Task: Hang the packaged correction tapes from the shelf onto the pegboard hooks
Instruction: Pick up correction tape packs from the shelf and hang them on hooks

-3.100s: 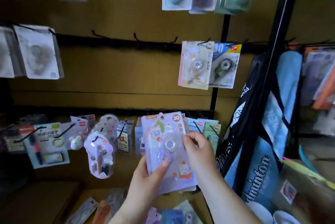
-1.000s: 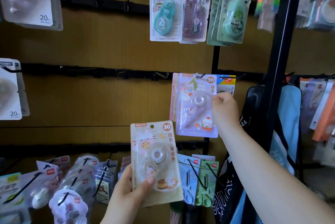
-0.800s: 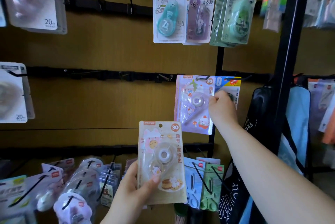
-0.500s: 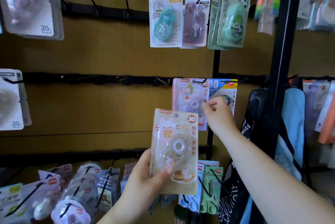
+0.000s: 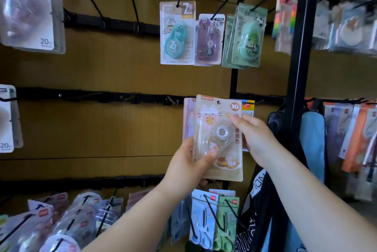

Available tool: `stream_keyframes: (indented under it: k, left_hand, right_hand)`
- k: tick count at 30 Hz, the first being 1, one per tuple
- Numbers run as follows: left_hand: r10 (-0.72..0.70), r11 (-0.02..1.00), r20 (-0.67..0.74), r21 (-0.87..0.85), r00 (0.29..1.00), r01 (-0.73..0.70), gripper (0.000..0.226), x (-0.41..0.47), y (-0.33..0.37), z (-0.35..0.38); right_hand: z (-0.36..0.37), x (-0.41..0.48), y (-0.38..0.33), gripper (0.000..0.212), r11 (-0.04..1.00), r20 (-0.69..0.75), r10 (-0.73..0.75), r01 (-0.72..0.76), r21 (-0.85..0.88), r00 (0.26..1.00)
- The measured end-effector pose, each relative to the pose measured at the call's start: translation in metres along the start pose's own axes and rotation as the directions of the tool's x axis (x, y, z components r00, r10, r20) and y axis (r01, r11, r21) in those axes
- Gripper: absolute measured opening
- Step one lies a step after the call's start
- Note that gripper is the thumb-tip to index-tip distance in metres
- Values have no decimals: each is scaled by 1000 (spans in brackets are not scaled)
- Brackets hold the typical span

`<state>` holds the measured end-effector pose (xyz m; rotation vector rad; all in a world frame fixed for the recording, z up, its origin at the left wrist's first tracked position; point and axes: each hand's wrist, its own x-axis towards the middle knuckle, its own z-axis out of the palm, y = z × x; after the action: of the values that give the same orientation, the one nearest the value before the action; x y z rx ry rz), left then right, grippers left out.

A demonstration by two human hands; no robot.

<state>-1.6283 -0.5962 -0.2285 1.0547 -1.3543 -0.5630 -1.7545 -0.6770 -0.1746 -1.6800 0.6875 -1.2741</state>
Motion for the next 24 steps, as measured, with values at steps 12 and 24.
stream_keyframes:
  k: [12, 24]
  left_hand:
    - [-69, 997, -44, 21, 997, 70, 18, 8, -3, 8]
    - [56, 984, -64, 171, 996, -45, 35, 8, -19, 13]
  right_hand:
    - [1, 12, 1, 16, 999, -41, -18, 16, -52, 999]
    - [-2, 10, 10, 17, 998, -49, -40, 38, -42, 998]
